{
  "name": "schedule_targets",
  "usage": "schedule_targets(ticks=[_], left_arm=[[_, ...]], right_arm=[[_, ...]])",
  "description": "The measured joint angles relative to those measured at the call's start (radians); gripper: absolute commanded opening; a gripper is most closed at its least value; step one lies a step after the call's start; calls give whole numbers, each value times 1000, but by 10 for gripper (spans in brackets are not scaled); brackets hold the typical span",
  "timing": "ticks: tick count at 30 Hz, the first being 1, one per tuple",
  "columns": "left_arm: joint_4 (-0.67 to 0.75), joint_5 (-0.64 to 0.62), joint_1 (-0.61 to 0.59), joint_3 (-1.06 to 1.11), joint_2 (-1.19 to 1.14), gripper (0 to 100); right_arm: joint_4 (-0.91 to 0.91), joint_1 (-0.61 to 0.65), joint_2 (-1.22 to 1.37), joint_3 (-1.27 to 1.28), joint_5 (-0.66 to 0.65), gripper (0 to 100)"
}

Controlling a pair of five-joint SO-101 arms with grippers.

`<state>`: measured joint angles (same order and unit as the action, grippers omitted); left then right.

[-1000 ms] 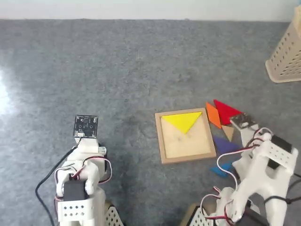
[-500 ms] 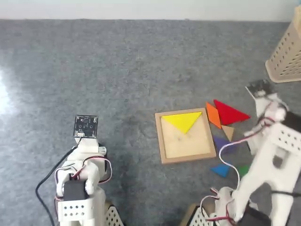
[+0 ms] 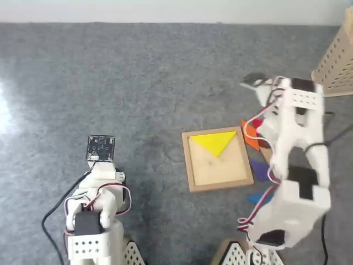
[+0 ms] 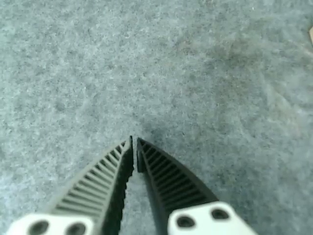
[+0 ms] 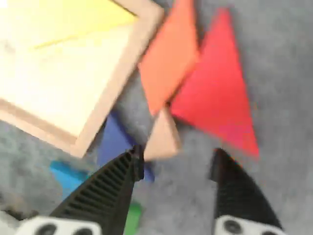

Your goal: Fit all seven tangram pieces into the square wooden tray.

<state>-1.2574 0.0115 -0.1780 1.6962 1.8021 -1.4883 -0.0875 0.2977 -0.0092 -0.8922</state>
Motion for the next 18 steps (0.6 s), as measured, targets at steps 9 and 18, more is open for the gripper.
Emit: schedule_targets(ticks=[9,18], left_arm=[[0,0,0,0,0,12],[0,0,0,0,0,12]], right_arm=[[140,35,187,-49,-104,318],[146,-23,318,-230,-118,314]])
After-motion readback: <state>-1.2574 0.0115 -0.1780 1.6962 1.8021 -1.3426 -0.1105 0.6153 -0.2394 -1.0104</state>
